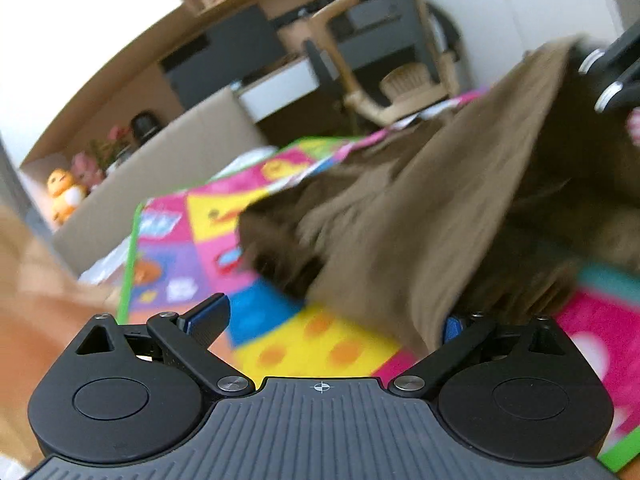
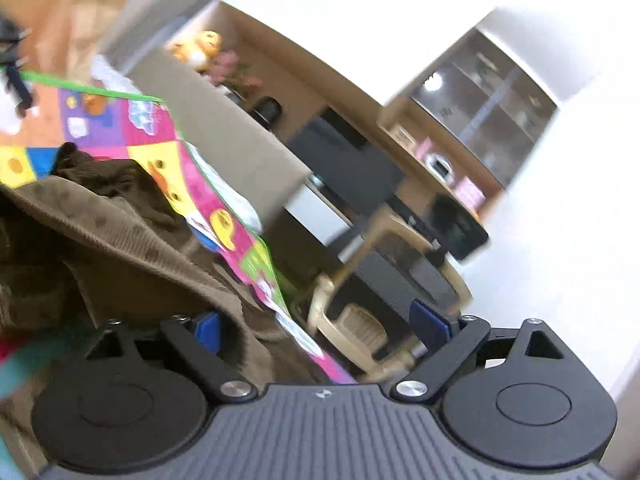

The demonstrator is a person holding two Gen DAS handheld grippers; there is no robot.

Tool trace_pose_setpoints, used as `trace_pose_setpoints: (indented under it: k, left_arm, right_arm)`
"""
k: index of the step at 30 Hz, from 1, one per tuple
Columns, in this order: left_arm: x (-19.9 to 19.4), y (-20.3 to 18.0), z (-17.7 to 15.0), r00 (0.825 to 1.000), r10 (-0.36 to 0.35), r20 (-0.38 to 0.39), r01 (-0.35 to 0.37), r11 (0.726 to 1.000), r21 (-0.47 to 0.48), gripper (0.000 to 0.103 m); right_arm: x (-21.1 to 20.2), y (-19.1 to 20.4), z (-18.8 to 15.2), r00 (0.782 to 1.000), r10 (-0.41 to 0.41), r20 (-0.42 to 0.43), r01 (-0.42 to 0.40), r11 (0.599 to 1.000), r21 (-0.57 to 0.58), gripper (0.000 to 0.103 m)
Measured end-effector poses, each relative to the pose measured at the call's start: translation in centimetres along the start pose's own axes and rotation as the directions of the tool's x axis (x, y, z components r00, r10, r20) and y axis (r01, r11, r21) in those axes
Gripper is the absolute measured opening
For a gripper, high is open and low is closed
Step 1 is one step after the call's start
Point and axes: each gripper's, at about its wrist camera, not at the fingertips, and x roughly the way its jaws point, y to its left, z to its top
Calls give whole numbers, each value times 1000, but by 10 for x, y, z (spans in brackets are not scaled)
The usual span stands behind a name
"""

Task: Fold clothes

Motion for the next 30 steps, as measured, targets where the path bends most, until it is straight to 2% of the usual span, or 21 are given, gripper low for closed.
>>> trace_pose_setpoints:
  k: [3, 6, 7, 10, 11, 12, 14, 16, 18, 20, 22, 24, 27, 30]
  left_arm:
    - [5, 17, -7, 998, 54, -29, -56, 997, -60, 102]
    - [8, 32, -4, 995, 91, -30, -94, 988, -121, 102]
    - [10, 34, -3, 995, 99, -29, -102, 986, -128, 102]
    - [14, 41, 0, 993, 118, -29, -121, 981, -151, 102]
    - [12, 43, 0, 992, 126, -29, -129, 979, -160, 102]
    - [11, 45, 0, 991, 127, -28, -130, 977, -167, 102]
    - [9, 48, -2, 991, 128, -29, -131, 975, -177, 102]
    - [10, 47, -3, 991, 127, -39, -132, 975, -180, 102]
    - [12, 47, -5, 991, 124, -52, -132, 974, -183, 102]
    - [12, 46, -7, 991, 120, -62, -130, 974, -188, 102]
    - [13, 47, -8, 991, 118, -67, -128, 973, -192, 102]
    - [15, 48, -9, 991, 116, -73, -129, 972, -195, 102]
    - [18, 48, -13, 990, 101, -96, -117, 978, -175, 102]
    - [19, 43, -16, 990, 80, -119, -95, 987, -126, 101]
  right_arm:
    - [-14, -10, -18, 990, 101, -102, -99, 995, 28, 96]
    - [-25, 5, -40, 956, 227, -188, -219, 974, 60, 96]
    - [-29, 10, -45, 949, 245, -201, -238, 970, 59, 96]
    - [-25, 21, -48, 947, 241, -212, -235, 971, 52, 96]
    - [-24, 19, -47, 961, 190, -201, -188, 982, 31, 96]
    - [-23, 13, -44, 981, 87, -171, -88, 996, 2, 96]
    - [-24, -8, -34, 993, -69, -101, 71, 997, 16, 96]
    - [-25, -8, -33, 992, 20, -121, -15, 999, 48, 102]
    - [-25, -6, -33, 980, 132, -147, -122, 989, 79, 103]
    - [-25, -3, -33, 955, 243, -169, -226, 968, 112, 103]
    - [-25, -1, -34, 918, 351, -187, -326, 933, 148, 103]
    - [-15, 4, -41, 895, 383, -230, -344, 919, 191, 103]
    - [-10, 15, -56, 919, 280, -278, -270, 960, 75, 103]
    - [-15, 1, -76, 935, 188, -301, -201, 979, -14, 103]
